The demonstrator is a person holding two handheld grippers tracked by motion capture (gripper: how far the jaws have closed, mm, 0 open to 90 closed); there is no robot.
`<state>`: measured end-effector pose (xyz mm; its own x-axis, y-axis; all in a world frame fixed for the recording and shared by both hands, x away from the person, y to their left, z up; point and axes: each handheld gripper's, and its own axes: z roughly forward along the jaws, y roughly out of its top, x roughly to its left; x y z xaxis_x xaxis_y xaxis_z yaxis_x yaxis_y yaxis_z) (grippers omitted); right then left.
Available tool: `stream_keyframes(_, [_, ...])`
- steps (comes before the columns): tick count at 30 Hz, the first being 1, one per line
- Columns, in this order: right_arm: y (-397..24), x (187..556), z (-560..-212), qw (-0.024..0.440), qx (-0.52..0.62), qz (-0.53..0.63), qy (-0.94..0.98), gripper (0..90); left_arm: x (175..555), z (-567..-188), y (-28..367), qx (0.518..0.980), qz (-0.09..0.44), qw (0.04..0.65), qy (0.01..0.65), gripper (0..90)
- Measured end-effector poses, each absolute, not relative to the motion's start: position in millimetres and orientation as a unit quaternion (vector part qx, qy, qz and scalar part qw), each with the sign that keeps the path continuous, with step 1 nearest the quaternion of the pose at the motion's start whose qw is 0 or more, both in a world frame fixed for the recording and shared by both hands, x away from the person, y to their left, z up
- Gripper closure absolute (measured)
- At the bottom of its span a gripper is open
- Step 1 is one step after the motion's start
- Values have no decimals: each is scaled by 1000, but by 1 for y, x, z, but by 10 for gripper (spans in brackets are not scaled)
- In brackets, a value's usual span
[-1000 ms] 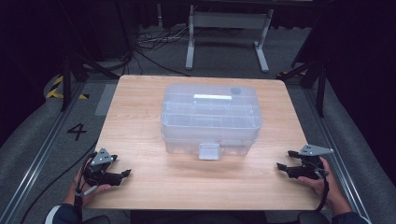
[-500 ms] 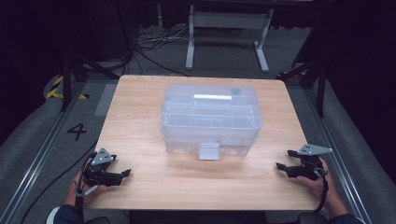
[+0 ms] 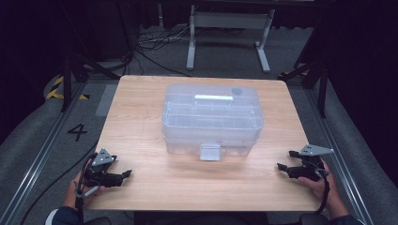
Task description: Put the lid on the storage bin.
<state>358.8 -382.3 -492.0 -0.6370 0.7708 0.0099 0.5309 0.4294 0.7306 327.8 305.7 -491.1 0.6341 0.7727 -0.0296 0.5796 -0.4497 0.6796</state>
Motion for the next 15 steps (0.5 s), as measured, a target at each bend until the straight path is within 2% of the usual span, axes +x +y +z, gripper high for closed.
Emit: stream_keyframes(15, [-382, 359, -492, 165, 394, 362, 829, 199, 329, -491, 305, 840, 142, 336, 401, 146])
